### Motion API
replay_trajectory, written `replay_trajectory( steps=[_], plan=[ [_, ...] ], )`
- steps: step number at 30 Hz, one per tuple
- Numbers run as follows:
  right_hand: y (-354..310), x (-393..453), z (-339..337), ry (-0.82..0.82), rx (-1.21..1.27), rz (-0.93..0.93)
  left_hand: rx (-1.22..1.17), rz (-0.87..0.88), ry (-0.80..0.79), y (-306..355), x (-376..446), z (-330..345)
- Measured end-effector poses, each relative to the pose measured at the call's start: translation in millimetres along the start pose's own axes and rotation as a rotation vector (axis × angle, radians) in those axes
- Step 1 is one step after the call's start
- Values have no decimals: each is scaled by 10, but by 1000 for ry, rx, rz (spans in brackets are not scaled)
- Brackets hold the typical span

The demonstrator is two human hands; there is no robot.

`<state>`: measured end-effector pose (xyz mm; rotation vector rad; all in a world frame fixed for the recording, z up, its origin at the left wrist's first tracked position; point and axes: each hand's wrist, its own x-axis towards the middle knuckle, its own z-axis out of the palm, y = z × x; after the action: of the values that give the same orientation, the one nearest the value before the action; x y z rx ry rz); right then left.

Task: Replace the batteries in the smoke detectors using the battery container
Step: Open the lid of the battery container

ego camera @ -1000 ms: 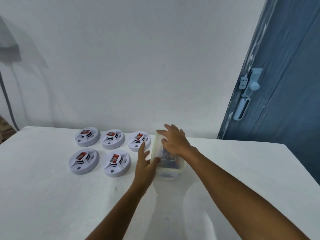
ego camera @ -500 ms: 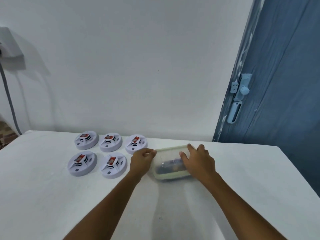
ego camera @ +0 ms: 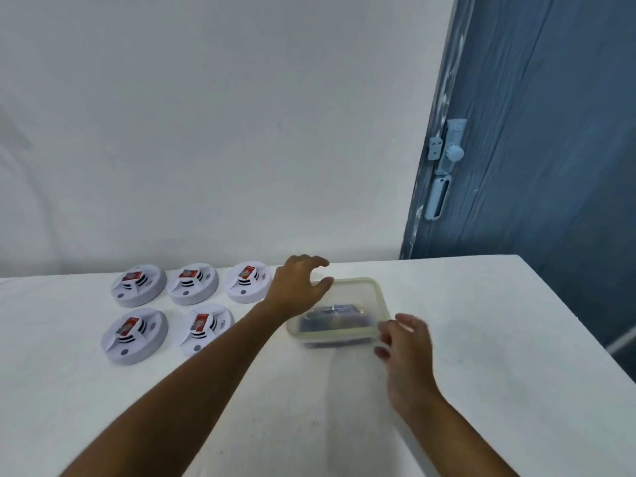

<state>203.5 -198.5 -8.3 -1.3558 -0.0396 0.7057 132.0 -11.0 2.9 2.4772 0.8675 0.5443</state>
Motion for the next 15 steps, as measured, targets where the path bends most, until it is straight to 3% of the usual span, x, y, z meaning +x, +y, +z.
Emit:
replay_trajectory(
  steps=[2, 4, 15],
  plan=[
    [24, -121, 33, -62, 260, 287, 54, 95, -87, 37, 77, 78],
    [43, -204, 97, -56, 429, 437, 62, 125, -150, 45, 102, 170],
    [154, -335, 470, 39, 523, 468, 35, 159, -101, -71, 95, 285]
  ],
)
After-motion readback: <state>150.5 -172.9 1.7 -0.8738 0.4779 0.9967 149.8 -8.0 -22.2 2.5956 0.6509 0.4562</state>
